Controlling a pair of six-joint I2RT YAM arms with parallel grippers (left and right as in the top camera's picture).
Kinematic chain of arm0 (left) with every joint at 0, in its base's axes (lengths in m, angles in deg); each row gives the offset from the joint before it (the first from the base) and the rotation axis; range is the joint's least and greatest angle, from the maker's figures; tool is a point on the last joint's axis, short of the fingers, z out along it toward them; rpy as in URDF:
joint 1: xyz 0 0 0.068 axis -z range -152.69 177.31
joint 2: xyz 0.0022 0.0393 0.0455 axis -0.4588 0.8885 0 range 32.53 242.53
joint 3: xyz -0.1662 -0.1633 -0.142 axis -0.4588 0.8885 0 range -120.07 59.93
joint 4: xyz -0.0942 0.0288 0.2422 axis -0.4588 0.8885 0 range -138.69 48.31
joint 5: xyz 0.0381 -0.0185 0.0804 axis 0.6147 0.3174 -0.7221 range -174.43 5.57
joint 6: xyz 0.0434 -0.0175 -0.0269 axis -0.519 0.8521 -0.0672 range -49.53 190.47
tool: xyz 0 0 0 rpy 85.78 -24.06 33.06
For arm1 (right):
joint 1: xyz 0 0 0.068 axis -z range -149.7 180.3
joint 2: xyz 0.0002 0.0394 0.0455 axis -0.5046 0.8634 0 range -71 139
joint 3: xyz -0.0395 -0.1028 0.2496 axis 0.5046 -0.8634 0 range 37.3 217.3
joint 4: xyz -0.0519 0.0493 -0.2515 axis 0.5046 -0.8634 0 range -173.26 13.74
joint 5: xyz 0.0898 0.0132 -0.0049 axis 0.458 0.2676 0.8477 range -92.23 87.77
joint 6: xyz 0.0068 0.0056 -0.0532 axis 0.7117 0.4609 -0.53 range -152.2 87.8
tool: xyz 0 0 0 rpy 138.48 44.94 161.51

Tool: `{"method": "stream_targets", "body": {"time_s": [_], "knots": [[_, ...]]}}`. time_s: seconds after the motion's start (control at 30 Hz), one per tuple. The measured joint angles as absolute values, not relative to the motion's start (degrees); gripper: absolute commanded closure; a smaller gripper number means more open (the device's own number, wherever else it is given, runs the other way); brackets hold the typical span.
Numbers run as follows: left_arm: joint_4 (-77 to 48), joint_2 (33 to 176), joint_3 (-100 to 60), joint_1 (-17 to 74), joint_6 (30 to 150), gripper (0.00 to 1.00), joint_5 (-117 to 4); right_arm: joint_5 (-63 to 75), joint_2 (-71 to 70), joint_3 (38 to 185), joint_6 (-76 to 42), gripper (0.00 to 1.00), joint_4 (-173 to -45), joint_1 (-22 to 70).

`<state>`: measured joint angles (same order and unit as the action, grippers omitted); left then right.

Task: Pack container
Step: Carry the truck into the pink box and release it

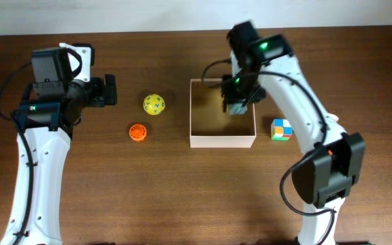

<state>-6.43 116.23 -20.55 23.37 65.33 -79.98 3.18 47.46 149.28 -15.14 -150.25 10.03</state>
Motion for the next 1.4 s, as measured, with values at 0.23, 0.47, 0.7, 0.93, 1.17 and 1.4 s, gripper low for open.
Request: {"method": "stream_targets", "body": {"time_s": [0.23,0.47,0.7,0.93,1.17,1.4], "knots": [[-6.43,116.23,-20.55,23.37,65.33,0.01,-79.96,2.46,47.48,137.65,-12.52,0.65,-138.67,10.58],[-6.38,116.23,-20.55,23.30,65.33,0.01,-79.98,-1.21,47.48,135.42,-13.05,0.46,-133.97,11.28],[-5.99,116.23,-20.55,23.21,65.33,0.01,-79.98,-3.94,47.48,135.51,-18.09,0.36,-133.16,11.14],[-5.73,116.23,-20.55,23.21,65.33,0.01,-79.96,-4.42,47.48,140.97,-20.39,0.36,-137.97,10.75],[-5.60,116.23,-20.55,23.21,65.33,0.01,-79.96,-4.58,45.80,155.82,-20.85,0.27,-148.37,10.86],[-5.60,116.23,-20.55,23.21,65.33,0.01,-80.00,-4.60,36.05,163.97,-20.76,0.25,-157.25,20.46]]}}
